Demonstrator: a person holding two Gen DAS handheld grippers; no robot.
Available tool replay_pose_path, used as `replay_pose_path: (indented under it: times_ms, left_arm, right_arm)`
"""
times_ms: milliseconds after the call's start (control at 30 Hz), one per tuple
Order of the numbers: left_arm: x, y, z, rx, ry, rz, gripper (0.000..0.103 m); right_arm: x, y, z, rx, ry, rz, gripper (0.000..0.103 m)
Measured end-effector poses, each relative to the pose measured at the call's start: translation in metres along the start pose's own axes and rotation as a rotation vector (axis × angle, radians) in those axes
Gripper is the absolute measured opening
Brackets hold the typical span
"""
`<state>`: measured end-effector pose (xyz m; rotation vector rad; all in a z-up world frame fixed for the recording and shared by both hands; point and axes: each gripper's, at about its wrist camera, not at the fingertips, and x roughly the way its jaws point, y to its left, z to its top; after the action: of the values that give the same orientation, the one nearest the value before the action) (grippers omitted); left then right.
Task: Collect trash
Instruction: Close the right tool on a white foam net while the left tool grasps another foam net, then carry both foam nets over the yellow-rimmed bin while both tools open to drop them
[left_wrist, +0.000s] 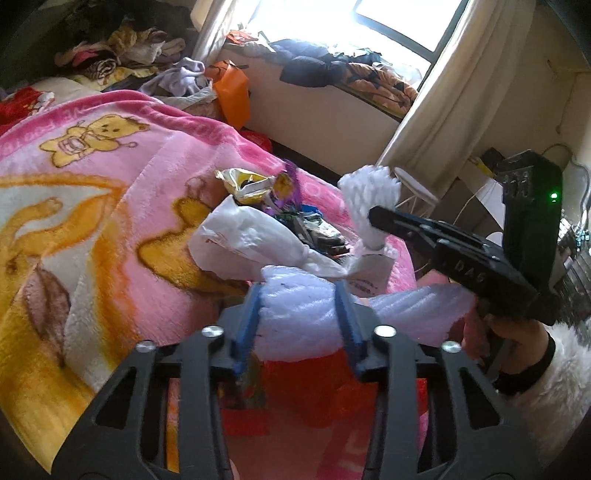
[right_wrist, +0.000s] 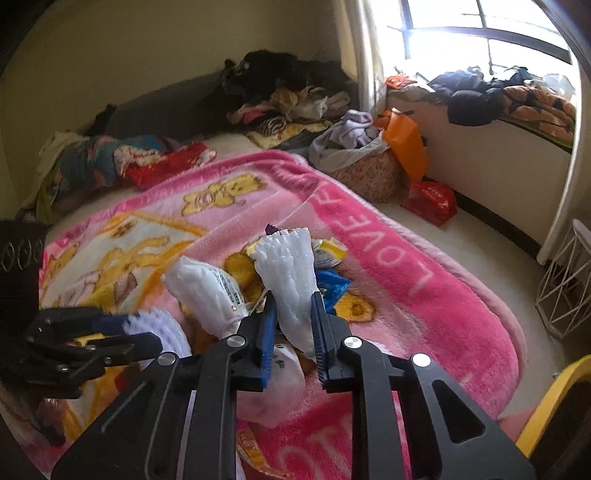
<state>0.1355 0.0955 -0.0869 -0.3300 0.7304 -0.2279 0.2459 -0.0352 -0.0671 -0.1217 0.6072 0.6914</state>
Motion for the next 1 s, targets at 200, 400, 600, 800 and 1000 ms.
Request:
replay_pose_path:
  times_ms: [200,400,600,800,1000]
  left_arm:
    - [-0.017,-0.024,0.005,0.034,-0.066,-0.014,0.016]
    - [-0.029,-0.053,0.013,0.094,-0.113,0.004,0.015]
    - [-0.035,-0.079,0.018,0.116,-0.141,-0.003,0.015]
    - [-0.029,-0.115,0.017,0.188,-0.134,-0.009,0.015]
    - [-0.013,-0.148,0.012,0.237,-0.103,-0.037,0.015]
  right_arm:
    - [-0.043,-0.014,0.004,0.085,-0.105,-0.003,0.018]
    - [-0.092,-0.041,0.003,0.2,-0.209,-0.019,0.018]
    - [-0.137,-0.076,-0.007,0.306,-0.293,-0.063,0.018]
    - [-0.172,-0.112,-0.023,0.396,-0.342,-0.112,0.018]
    - [-0.199,-0.139,-0.044,0.467,-0.37,-0.15,0.018]
